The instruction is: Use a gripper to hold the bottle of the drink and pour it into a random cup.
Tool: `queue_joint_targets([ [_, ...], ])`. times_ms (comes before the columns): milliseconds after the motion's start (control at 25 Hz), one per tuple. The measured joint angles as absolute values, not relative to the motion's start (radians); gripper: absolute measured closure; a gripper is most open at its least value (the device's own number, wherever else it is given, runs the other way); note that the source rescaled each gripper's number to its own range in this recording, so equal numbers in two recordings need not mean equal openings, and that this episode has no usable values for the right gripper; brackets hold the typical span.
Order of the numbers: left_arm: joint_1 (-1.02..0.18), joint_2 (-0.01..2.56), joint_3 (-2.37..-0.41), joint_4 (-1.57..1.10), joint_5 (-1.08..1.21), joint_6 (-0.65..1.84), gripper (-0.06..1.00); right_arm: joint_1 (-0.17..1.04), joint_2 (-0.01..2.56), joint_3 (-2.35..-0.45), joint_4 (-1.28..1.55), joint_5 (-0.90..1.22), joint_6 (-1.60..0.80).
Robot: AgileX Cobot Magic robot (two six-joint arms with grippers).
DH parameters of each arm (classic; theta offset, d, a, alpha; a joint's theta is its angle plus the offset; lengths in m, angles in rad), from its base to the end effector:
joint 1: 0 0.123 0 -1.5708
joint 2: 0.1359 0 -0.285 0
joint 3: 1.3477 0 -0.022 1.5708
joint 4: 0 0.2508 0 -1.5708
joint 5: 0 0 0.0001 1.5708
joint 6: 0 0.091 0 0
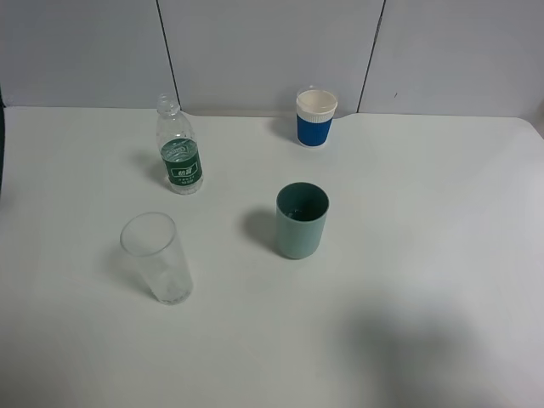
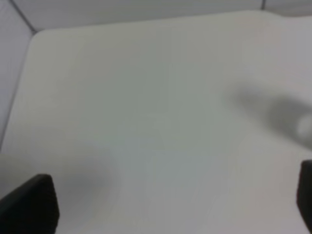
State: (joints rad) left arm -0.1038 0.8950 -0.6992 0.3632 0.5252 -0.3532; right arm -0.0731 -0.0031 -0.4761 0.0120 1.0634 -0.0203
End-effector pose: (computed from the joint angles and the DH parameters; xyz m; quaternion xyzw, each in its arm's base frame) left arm 0.1795 -0.0024 0.3111 -0.0114 0.8830 0.0468 0.4669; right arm -0.0026 0.0012 0.2704 0.0225 0.8590 -0.0179 0.5112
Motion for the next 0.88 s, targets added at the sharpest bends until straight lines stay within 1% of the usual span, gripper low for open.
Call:
queue_joint_targets([
  [560, -0.104, 0.558, -0.703, 0.314, 0.849, -0.353, -0.05, -0.073, -0.003, -0.476, 0.012, 1.063, -0.02],
  [880, -0.104, 0.408, -0.703, 0.297, 1.027, -0.353, -0.05, -0.073, -0.003, -0.476, 0.012, 1.063, -0.02],
])
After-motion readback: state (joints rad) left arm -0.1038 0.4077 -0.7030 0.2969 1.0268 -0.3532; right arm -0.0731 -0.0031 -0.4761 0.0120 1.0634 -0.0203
